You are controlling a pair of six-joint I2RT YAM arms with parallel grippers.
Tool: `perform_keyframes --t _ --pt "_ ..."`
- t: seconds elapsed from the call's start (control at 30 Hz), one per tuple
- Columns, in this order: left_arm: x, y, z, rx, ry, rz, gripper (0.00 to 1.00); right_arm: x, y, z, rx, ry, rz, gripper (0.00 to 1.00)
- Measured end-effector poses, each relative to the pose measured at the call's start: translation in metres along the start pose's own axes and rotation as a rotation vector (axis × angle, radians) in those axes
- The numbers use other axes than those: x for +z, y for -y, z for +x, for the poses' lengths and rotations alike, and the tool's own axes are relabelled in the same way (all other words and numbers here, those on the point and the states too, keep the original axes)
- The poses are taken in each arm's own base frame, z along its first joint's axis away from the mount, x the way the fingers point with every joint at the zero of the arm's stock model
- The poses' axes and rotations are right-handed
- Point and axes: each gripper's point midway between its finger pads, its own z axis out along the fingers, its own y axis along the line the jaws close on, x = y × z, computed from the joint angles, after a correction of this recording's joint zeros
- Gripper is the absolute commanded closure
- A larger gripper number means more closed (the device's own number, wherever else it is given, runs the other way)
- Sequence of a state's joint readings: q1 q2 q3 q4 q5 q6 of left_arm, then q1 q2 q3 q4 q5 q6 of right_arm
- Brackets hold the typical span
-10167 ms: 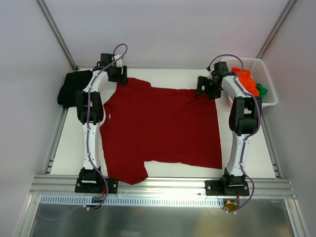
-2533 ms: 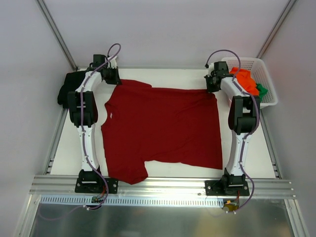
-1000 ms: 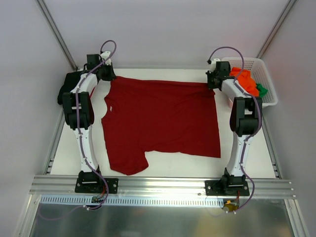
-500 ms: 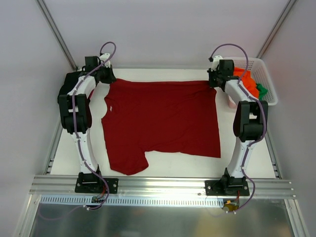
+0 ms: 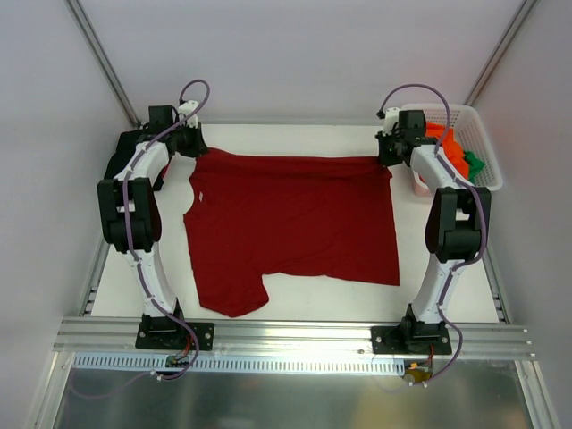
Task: Fold and stack the t-shirts
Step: Fold the tshirt
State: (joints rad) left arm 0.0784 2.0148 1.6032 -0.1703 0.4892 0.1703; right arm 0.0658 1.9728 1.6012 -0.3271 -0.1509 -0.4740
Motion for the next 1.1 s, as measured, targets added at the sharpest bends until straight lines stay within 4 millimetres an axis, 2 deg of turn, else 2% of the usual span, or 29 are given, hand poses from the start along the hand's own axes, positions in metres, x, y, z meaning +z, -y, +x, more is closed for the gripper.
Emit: perform_keyframes --t 0.17,0.63,0.83,1.1 --pt "-0.009 -0.004 0.007 0.01 -0.019 -0.007 1.0 -0.009 -0.005 0.011 -0.004 -0.033 -0.019 1.0" --pt "-0.018 -0.001 0.04 0.022 -0.143 0.014 1.0 -0.019 -0.012 0.043 -0.042 -0.18 -0.043 1.0" --pt "-0.019 0.001 0.058 0.012 -0.207 0.03 1.0 -0.015 -0.017 0.054 -0.067 -0.25 -0.05 1.0" --pt "-0.017 0.004 0.091 -0.018 -0.313 0.059 1.0 -0.004 -0.032 0.09 -0.09 -0.396 -0.085 1.0"
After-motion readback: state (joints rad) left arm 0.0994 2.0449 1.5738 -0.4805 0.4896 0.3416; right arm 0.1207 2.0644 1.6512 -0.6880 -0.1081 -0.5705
